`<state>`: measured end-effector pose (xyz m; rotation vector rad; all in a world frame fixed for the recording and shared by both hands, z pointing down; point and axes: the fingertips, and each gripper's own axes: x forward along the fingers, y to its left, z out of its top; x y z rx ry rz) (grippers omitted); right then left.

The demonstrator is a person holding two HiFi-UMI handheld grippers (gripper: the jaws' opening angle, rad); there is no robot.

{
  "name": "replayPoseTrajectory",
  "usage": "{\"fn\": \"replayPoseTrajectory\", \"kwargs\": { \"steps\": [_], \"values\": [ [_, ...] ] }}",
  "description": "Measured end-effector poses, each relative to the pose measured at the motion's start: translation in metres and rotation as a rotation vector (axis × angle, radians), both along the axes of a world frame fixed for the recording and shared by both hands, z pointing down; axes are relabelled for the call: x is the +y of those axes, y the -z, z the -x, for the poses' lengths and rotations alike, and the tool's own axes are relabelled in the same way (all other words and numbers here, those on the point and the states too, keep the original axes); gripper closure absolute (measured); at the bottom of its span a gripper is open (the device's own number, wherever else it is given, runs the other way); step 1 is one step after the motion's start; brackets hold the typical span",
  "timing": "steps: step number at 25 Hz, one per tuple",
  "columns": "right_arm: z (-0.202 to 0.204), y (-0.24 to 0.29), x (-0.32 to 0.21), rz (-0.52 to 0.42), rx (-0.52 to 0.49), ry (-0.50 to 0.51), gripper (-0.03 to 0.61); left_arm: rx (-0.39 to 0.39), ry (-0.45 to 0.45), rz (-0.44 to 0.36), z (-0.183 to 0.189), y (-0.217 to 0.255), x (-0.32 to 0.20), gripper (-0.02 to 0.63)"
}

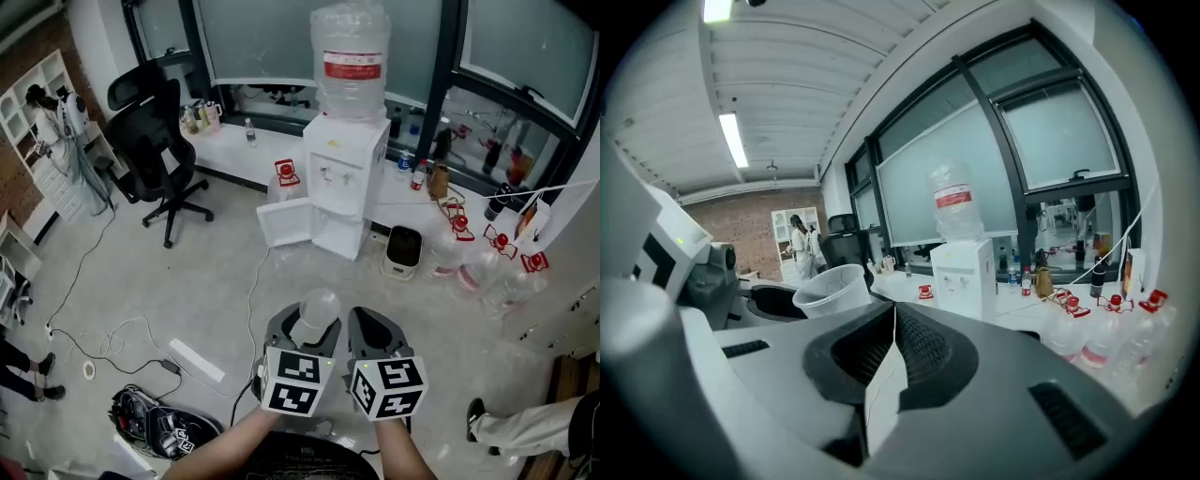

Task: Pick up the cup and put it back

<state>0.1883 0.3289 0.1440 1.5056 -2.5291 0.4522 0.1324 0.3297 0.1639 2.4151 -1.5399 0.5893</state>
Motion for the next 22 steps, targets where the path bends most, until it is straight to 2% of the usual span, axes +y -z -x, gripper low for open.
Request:
{"fn": "replayPoseTrajectory", "kwargs": {
  "steps": [10,16,22],
  "values": [
    [0.016,-0.015,-0.037,0.022,0.012,-0.001,0.557,0.01,-0.008,0.008,0.015,-0.009,-0.038,0.35],
    [0.047,-0.025,-0.077,0.046,0.032,-0.019,0.557,0.038,-0.03,0.023,0.044,-0.016,-0.081,0.35],
    [0.091,-0.029,-0.124,0.067,0.059,-0.043,0.557,0.061,-0.052,0.042,0.088,-0.021,-0.13,0.35]
  ]
}}
